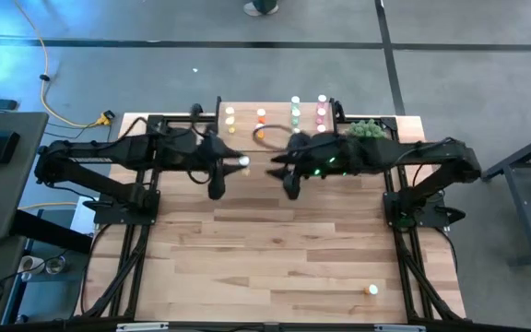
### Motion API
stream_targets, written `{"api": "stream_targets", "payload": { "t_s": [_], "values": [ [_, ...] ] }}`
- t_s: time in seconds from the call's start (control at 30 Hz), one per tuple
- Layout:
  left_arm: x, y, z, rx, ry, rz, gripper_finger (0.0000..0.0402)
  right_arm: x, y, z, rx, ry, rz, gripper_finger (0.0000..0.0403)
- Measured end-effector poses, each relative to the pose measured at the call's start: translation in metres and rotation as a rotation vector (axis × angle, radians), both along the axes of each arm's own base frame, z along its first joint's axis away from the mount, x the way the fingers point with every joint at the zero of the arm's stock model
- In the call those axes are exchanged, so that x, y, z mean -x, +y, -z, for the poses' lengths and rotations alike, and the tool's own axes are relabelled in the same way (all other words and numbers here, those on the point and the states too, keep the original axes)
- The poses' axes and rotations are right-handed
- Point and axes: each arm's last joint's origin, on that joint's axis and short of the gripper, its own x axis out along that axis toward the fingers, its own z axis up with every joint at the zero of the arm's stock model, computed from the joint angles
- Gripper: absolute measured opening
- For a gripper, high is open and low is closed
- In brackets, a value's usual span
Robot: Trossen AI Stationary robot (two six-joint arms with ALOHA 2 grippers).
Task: Pick and place medicine bottles onto shelf by color
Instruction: Put the yellow pill bottle on the shelf aligned with the other yellow pill bottles
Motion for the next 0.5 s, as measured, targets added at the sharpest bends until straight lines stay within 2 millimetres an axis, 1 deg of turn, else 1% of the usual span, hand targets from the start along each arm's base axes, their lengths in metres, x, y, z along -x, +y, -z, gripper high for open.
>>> {"api": "stream_targets", "payload": {
  "t_s": [0.13,0.17,0.23,0.3,0.37,0.5],
  "values": [
    [0.015,0.002,-0.010,-0.063,-0.034,-0.145,0.0115,0.022,-0.018,-0.021,0.113,-0.054,0.058,0.0183],
    [0.019,0.003,-0.011,-0.078,-0.039,-0.185,0.0115,0.028,-0.022,-0.026,0.145,-0.063,0.068,0.0183],
    [0.027,0.005,-0.007,-0.088,-0.050,-0.274,0.0115,0.041,-0.031,-0.036,0.211,-0.084,0.096,0.0183],
    [0.034,0.006,0.005,-0.072,-0.055,-0.370,0.0115,0.055,-0.041,-0.047,0.264,-0.108,0.132,0.0183],
    [0.039,0.007,0.022,-0.072,-0.063,-0.446,0.0115,0.069,-0.050,-0.055,0.317,-0.125,0.170,0.0183],
    [0.041,0.009,0.054,-0.073,-0.137,-0.544,0.0115,0.095,-0.066,-0.069,0.411,-0.145,0.234,0.0183]
  ]
}}
